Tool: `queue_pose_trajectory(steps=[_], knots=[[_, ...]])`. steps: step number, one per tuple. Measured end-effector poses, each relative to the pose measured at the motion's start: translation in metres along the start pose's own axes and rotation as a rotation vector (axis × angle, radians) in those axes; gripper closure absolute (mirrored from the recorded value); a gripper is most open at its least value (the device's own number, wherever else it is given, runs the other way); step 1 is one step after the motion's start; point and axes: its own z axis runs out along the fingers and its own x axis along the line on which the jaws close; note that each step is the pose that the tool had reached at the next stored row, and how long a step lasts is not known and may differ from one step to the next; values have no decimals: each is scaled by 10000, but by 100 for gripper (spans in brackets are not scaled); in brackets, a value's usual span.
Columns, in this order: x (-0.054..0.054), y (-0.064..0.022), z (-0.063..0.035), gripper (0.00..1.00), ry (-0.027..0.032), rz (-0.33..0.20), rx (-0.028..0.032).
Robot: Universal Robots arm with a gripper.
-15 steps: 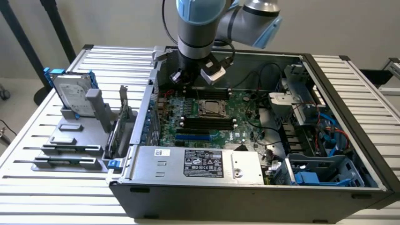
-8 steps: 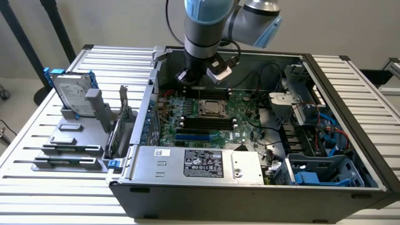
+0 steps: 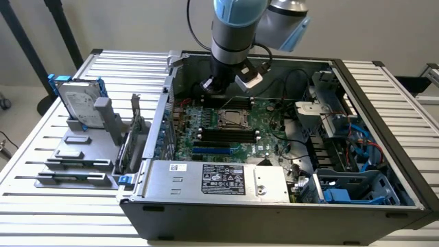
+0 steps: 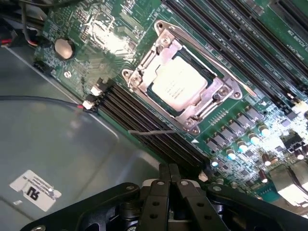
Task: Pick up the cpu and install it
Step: 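Install the first cpu locking lever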
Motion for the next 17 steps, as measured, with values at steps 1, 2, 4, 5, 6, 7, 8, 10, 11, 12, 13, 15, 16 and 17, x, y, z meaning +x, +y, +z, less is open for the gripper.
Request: queue_pose_trajectory(steps=[1, 2, 4, 5, 6, 7, 8, 10, 11, 12, 13, 15, 16, 17], knots=[[16, 18, 9, 89, 3, -1, -10], [28, 33, 21, 89, 4, -3, -19], [23, 45, 52, 89, -5, -2, -39], [20, 49, 64, 89, -21, -4, -70], [20, 51, 71, 89, -56, -8, -133], [19, 51, 77, 89, -103, -13, -219], [19, 52, 82, 89, -153, -18, -315], [20, 51, 90, 89, -246, -41, -549], [19, 52, 95, 89, -235, -62, -626], [18, 53, 99, 89, -220, -78, -671], [17, 54, 101, 89, -202, -89, -693], [8, 54, 113, 89, -117, -133, -763], [-4, 48, 121, 89, -65, -160, -804], [-11, 45, 128, 89, -46, -184, -813]])
